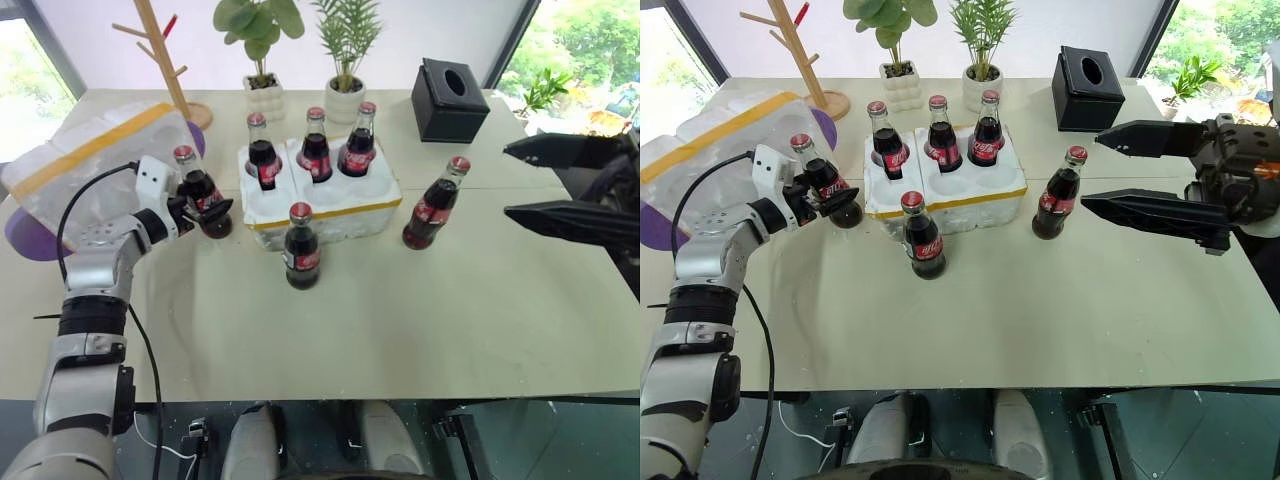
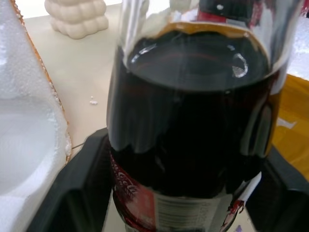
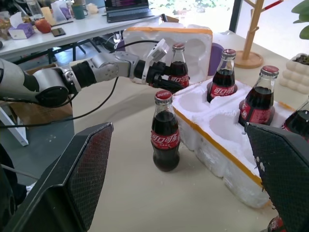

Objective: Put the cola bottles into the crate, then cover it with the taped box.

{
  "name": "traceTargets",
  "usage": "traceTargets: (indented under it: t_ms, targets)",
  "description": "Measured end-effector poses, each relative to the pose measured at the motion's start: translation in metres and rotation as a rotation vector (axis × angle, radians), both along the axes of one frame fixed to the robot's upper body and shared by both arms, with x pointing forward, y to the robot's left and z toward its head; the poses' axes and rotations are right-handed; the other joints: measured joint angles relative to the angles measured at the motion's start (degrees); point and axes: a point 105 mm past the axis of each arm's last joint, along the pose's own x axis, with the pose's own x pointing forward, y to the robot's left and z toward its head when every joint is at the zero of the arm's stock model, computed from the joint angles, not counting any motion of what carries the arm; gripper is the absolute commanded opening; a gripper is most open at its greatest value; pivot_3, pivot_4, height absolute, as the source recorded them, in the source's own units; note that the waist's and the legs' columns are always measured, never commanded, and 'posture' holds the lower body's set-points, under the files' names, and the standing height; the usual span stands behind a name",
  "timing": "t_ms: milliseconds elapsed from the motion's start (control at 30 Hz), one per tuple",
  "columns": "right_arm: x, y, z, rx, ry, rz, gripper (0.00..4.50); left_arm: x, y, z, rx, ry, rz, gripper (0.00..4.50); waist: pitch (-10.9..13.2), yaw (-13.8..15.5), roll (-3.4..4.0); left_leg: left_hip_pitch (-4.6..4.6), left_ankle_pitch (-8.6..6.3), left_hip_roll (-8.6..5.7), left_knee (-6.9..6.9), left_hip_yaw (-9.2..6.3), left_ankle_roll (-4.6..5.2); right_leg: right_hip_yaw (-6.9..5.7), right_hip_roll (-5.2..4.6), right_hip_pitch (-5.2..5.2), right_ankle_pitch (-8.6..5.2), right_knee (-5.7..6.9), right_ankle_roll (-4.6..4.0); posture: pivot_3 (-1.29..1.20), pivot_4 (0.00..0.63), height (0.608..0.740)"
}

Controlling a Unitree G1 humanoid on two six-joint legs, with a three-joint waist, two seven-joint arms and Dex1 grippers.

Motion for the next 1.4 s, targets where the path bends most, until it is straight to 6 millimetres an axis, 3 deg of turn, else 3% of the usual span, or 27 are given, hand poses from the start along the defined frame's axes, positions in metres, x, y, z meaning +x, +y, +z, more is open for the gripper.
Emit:
traceTargets:
  t_ms: [167,300,433,600,700,767,900,1033,1267,1400]
  targets:
    - [0.000,0.001,0.001,0.013,0.003,0.009,4.50,-0.011,0.005,0.001,0.026,0.018,-0.024,2.80,0.0,-0.3,-0.01,0.00,0.00,0.02,0.00,0.02,0.00,0.02,-0.01,-0.02,0.00,0.00,0.00,0.00,0.150,0.740]
    - [0.002,0.001,-0.001,0.012,0.009,0.000,4.50,-0.040,0.005,0.013,0.006,0.097,-0.136,2.80,0.1,-0.1,-0.13,-0.11,0.00,0.10,-0.01,0.01,0.00,0.00,0.04,-0.15,0.00,0.01,0.01,0.00,0.150,0.740]
    - [0.006,0.000,-0.004,0.000,0.000,-0.025,4.50,-0.063,-0.006,0.060,-0.019,0.080,-0.279,2.80,0.1,0.5,-0.21,-0.14,0.00,0.03,0.01,0.01,-0.01,-0.03,-0.06,-0.14,-0.01,0.01,-0.01,0.00,0.150,0.740]
    - [0.009,0.002,-0.015,-0.003,0.017,-0.026,4.50,-0.064,-0.043,0.130,-0.079,-0.084,-0.447,2.80,0.1,1.5,-0.23,-0.13,0.01,-0.08,0.24,0.00,-0.01,-0.02,-0.10,0.03,0.05,-0.01,0.09,0.00,0.150,0.740]
    - [0.011,0.003,-0.019,-0.005,0.017,-0.036,4.50,-0.054,-0.069,0.151,-0.076,-0.162,-0.513,2.80,0.1,1.5,-0.22,-0.13,-0.02,-0.10,0.39,-0.03,0.04,-0.02,-0.08,0.10,0.07,0.00,0.14,0.00,0.150,0.740]
    - [0.013,0.003,-0.020,-0.006,0.012,-0.050,4.50,-0.038,-0.082,0.145,-0.039,-0.168,-0.506,2.80,0.1,1.5,-0.20,-0.13,-0.04,-0.09,0.49,-0.04,0.08,-0.01,-0.02,0.11,0.08,0.02,0.15,0.00,0.150,0.740]
    - [0.016,0.001,-0.025,0.004,0.026,-0.080,4.50,-0.013,-0.101,0.108,0.014,-0.079,-0.492,2.80,0.2,1.0,-0.25,-0.23,-0.07,-0.01,0.54,-0.05,0.12,0.03,0.08,0.02,0.09,0.04,0.17,0.00,0.150,0.740]
    - [0.018,-0.003,-0.028,0.012,0.036,-0.120,4.50,-0.013,-0.111,0.098,0.059,-0.063,-0.532,2.80,0.2,0.9,-0.26,-0.33,-0.11,0.04,0.55,-0.06,0.20,0.02,0.12,-0.09,0.09,0.06,0.19,0.00,0.150,0.740]
    - [0.021,-0.007,-0.035,0.024,0.045,-0.160,4.50,-0.013,-0.104,0.074,0.094,-0.017,-0.512,2.80,0.2,1.1,-0.26,-0.33,-0.12,0.04,0.67,-0.06,0.22,0.02,0.10,-0.06,0.09,0.07,0.18,0.00,0.150,0.740]
    - [0.026,-0.007,-0.038,0.018,0.038,-0.175,4.50,-0.014,-0.103,0.073,0.106,-0.018,-0.510,2.80,0.2,1.0,-0.26,-0.35,-0.12,0.04,0.77,-0.06,0.22,0.03,0.06,-0.02,0.09,0.07,0.17,0.00,0.150,0.740]
